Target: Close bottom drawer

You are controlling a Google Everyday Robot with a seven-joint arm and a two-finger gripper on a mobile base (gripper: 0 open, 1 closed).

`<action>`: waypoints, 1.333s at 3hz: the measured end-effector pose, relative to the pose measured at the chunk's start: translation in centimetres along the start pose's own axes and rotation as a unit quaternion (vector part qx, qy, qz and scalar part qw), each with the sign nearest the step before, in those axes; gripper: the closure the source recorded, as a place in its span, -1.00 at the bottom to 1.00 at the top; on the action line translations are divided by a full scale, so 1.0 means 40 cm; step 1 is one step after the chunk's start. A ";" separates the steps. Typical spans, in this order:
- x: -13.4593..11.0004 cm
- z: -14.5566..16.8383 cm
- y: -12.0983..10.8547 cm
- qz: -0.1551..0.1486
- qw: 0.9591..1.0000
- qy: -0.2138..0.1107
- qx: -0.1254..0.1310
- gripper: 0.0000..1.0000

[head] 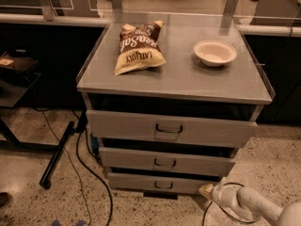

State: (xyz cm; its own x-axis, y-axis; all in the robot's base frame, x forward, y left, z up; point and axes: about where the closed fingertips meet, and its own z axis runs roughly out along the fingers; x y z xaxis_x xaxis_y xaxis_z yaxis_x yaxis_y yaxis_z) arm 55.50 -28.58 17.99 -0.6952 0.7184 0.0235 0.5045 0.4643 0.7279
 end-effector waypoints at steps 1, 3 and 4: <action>-0.022 0.022 0.037 -0.004 1.000 -0.021 -0.019 1.00; -0.011 -0.037 0.005 0.006 1.000 0.000 -0.017 1.00; -0.029 -0.194 -0.082 0.050 0.999 0.009 -0.007 1.00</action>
Offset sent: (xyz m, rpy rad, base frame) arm 0.0550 -0.0006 0.0052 -0.0021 -0.1110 -0.0721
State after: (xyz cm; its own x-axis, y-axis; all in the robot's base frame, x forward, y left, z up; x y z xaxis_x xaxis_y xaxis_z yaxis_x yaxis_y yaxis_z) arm 50.67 -34.95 20.90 -0.6509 0.7514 0.1079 0.5638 0.3834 0.7315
